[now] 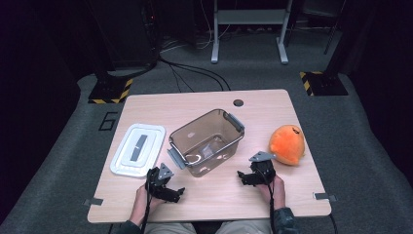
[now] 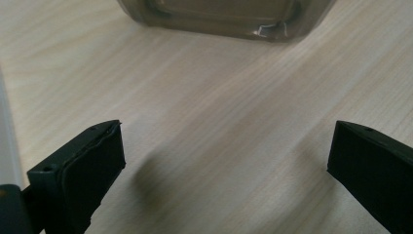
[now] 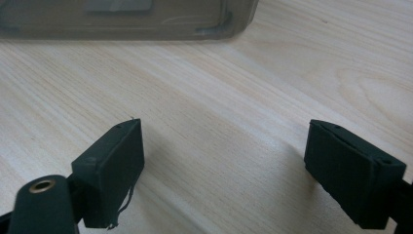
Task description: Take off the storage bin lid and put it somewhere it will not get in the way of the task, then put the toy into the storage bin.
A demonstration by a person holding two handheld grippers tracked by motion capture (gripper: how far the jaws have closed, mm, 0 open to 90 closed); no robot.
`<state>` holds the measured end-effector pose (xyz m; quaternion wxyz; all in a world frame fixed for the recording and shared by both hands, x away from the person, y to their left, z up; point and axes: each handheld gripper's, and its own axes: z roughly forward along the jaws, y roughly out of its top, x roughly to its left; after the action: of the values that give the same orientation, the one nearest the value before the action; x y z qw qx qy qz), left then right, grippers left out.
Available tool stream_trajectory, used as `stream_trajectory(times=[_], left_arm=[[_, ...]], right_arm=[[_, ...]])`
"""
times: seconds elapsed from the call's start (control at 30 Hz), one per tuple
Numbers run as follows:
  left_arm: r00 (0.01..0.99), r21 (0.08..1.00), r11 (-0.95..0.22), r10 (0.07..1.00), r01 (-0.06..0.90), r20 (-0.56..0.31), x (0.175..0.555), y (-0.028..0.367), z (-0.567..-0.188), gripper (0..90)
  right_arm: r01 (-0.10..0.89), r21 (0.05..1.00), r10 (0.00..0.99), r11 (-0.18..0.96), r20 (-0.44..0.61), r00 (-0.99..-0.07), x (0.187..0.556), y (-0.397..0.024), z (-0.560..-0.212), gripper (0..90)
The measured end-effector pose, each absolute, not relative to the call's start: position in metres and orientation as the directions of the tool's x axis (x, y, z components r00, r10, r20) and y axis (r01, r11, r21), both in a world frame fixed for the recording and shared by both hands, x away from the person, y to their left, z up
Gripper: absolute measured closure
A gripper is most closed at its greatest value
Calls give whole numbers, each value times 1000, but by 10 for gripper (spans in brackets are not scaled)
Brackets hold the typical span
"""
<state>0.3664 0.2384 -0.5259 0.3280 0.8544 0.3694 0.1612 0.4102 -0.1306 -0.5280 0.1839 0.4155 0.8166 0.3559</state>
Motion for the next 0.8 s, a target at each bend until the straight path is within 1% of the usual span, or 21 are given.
stream_trajectory(times=[0.13, 0.8], left_arm=[[664, 709, -471, 747, 524, 5, 365, 240, -531, 0], [670, 711, -476, 743, 518, 9, 366, 240, -531, 0]], right_arm=[[548, 735, 810, 400, -3, -586, 410, -130, -528, 138], [550, 735, 814, 396, -4, -581, 411, -130, -528, 133]])
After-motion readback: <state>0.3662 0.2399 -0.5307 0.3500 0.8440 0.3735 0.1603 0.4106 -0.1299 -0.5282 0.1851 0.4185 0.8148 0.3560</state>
